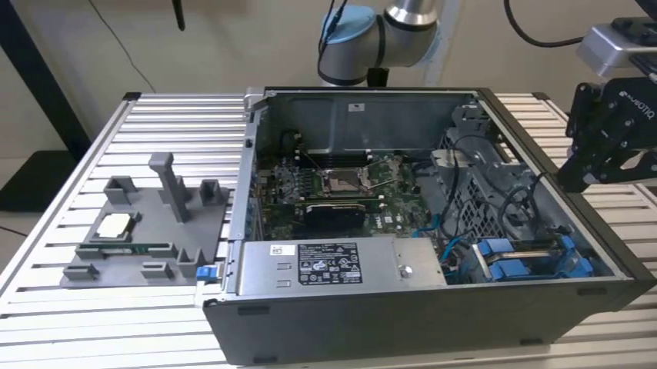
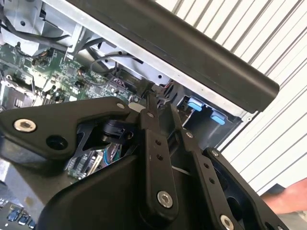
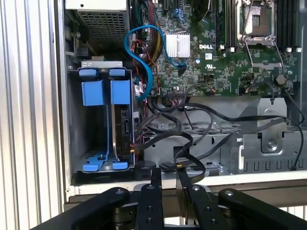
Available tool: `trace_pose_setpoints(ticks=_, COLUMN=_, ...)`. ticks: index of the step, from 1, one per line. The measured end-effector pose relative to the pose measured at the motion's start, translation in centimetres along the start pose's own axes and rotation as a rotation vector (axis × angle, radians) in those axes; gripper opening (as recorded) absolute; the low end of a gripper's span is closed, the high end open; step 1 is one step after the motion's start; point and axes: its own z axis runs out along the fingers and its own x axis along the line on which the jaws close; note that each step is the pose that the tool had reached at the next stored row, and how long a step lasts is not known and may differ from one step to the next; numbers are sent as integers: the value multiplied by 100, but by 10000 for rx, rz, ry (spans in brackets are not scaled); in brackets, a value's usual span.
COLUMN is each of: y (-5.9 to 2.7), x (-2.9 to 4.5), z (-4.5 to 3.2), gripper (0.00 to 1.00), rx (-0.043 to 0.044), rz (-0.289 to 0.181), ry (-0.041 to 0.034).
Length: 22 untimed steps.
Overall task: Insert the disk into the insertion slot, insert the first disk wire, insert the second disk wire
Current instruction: 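Insert the second disk wire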
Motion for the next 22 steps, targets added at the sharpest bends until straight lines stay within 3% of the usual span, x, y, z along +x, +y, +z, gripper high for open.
trace_pose_setpoints(ticks=11, y=-7, x=-54, z=5, gripper=27, rx=0, rz=-1, ry=0)
trace_pose_setpoints(ticks=16, y=-45, x=-66, z=-44, gripper=27, rx=-52, rz=5, ry=1)
trace_pose_setpoints(ticks=19, y=-71, x=-72, z=-1, gripper=27, rx=-60, rz=7, ry=1)
trace_pose_setpoints(ticks=22, y=-107, x=-69, z=40, gripper=27, rx=-123, rz=14, ry=2)
